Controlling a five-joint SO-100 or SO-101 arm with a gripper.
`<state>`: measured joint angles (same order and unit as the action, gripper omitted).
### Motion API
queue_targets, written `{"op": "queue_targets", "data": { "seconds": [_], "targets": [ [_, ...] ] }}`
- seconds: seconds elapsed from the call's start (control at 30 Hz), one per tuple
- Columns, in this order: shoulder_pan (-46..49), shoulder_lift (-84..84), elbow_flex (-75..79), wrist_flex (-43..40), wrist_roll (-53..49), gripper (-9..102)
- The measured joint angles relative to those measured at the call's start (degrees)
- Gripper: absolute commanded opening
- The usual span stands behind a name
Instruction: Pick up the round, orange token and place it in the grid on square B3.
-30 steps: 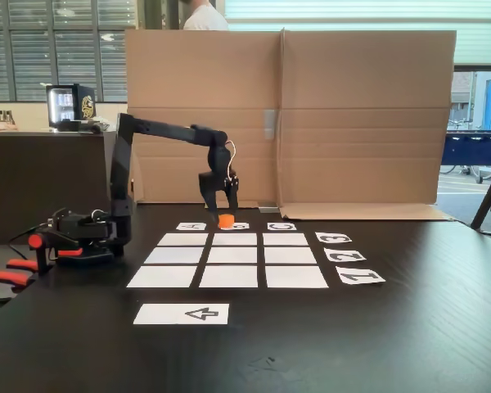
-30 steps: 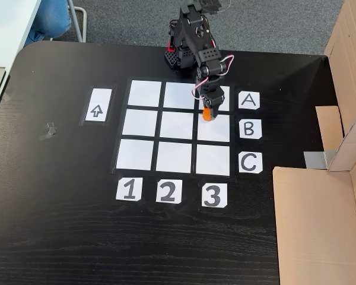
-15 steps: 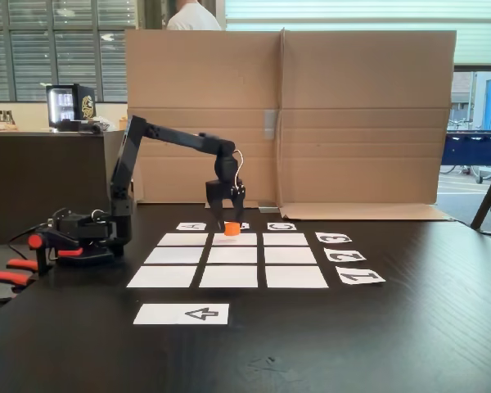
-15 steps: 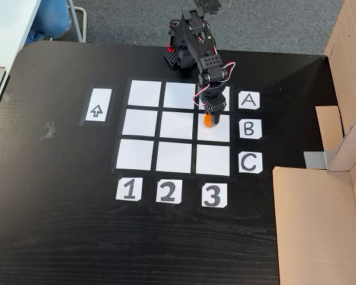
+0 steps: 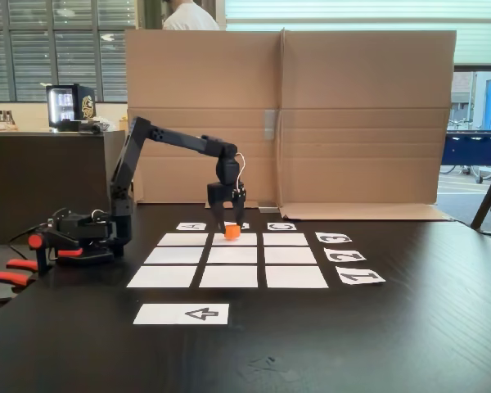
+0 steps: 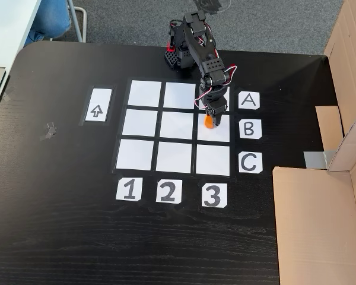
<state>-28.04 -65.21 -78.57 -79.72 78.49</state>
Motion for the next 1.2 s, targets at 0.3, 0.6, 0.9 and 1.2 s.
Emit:
{"op": "queue_targets", "data": {
  "seconds": [0.3,0.6,0.9,1.2],
  "targets": [
    [-0.26,-1.41,-3.16,0.18,0.97,49],
    [-0.18,-18.19,-18.72,8.7,1.32,56],
    [3.43,-49.57,-44.56,21.18,1.32,56],
    [26.54,-86.75,-62.58,20.74,-0.18,48]
  ]
}}
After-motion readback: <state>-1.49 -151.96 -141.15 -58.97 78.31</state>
